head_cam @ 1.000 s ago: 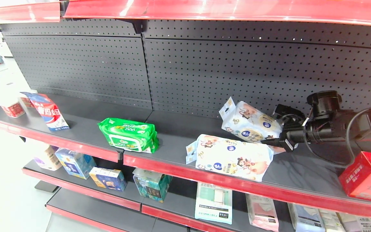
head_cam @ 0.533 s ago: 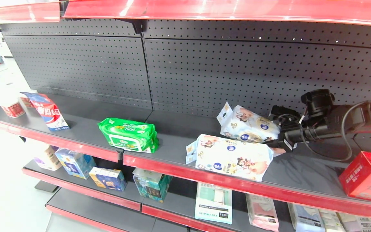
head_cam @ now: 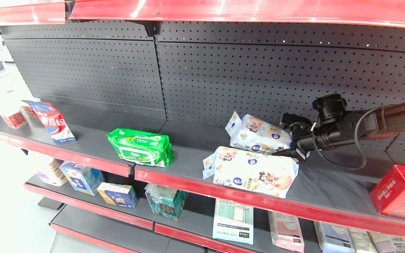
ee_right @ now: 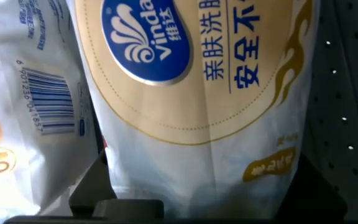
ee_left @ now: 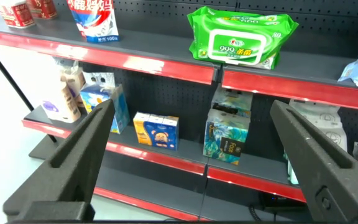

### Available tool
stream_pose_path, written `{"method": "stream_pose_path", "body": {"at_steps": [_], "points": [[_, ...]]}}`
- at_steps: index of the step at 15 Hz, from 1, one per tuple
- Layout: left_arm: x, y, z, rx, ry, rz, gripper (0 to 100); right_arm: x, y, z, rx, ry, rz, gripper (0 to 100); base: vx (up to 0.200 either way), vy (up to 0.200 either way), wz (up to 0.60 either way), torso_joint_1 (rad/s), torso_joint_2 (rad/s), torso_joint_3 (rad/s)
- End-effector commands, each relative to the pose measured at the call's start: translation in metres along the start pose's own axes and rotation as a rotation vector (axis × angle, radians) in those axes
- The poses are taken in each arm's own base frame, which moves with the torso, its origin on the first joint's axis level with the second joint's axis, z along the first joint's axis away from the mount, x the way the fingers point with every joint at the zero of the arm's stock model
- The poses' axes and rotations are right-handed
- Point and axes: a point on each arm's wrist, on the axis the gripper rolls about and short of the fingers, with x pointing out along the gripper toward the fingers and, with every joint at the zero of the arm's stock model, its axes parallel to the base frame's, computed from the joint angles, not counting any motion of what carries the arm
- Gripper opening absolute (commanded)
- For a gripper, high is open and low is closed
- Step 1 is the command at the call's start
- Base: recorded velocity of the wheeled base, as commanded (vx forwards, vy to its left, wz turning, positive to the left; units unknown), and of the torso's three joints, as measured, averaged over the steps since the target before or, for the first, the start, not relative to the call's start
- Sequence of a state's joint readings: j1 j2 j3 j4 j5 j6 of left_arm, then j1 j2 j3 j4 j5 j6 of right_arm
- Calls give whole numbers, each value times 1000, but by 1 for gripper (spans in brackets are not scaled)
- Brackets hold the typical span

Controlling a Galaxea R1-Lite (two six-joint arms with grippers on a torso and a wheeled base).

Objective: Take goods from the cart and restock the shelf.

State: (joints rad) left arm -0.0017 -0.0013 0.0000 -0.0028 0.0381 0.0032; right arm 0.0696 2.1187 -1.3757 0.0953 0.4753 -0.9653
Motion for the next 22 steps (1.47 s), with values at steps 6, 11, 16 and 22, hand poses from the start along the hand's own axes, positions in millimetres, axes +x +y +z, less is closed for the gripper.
{"method": "stream_pose_path", "body": {"at_steps": [6, 11, 16, 22], "points": [[0, 0, 0, 0, 1, 0, 100, 9, 0, -4, 15, 7, 16, 0, 0, 0, 0, 0, 0, 0], [0, 0, 0, 0, 1, 0, 100, 8, -4, -6, 14, 66, -35, 0, 0, 0, 0, 0, 0, 0], [0, 0, 0, 0, 1, 0, 100, 11, -3, -7, -29, 109, -52, 0, 0, 0, 0, 0, 0, 0], [0, 0, 0, 0, 1, 0, 100, 15, 3, 3, -60, 95, -37, 0, 0, 0, 0, 0, 0, 0]]}}
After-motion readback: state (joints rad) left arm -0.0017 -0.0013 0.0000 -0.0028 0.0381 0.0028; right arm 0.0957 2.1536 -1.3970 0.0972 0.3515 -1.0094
